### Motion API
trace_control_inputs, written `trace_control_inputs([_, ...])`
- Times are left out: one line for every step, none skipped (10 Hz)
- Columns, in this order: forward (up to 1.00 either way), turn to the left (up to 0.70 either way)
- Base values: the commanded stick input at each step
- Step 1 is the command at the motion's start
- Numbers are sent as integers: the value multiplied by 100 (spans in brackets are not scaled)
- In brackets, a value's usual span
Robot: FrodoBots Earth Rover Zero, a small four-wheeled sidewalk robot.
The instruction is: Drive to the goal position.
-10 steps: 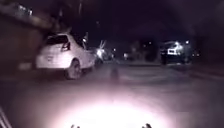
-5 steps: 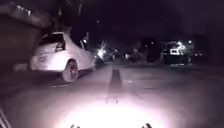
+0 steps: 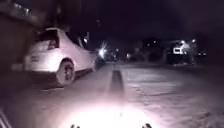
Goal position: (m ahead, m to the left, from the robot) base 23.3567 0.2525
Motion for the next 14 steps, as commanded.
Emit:
trace_control_inputs([85,-7])
trace_control_inputs([85,-1])
trace_control_inputs([85,0])
trace_control_inputs([85,0])
trace_control_inputs([85,0])
trace_control_inputs([85,0])
trace_control_inputs([85,0])
trace_control_inputs([85,0])
trace_control_inputs([85,0])
trace_control_inputs([85,0])
trace_control_inputs([85,0])
trace_control_inputs([85,0])
trace_control_inputs([85,0])
trace_control_inputs([85,0])
